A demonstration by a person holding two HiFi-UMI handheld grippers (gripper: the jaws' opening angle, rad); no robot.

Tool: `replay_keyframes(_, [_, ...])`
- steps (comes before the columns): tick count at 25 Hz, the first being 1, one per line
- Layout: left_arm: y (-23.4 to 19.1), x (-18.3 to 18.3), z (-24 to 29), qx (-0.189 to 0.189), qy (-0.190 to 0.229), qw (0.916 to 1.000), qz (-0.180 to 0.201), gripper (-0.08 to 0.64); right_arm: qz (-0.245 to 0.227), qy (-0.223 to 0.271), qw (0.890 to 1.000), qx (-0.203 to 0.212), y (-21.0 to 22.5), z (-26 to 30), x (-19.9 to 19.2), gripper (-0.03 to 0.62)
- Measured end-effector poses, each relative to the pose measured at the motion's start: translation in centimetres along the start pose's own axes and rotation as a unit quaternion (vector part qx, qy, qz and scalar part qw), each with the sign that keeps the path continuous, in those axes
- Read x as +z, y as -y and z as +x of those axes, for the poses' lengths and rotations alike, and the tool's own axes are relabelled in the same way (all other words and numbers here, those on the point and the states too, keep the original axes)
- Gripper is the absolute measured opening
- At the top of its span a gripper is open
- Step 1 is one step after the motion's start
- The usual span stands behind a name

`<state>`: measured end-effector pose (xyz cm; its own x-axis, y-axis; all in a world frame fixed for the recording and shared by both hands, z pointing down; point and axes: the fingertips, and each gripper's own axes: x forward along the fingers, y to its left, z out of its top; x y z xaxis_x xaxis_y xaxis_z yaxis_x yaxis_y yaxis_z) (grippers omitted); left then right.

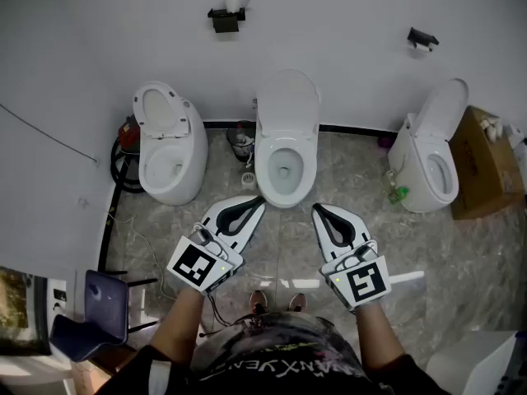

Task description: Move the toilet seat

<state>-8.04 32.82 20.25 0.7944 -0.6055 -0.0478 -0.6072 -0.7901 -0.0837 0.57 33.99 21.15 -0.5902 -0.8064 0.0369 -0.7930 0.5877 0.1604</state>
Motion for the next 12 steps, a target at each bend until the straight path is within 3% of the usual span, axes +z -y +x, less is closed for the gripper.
replay_keyframes(12, [-0.14, -0.31, 0.22, -0.002, -0.001, 1.0, -0.002, 0.028, -0.002, -0.006, 1.0, -0.001, 0.12, 0.15, -0.48, -0.002])
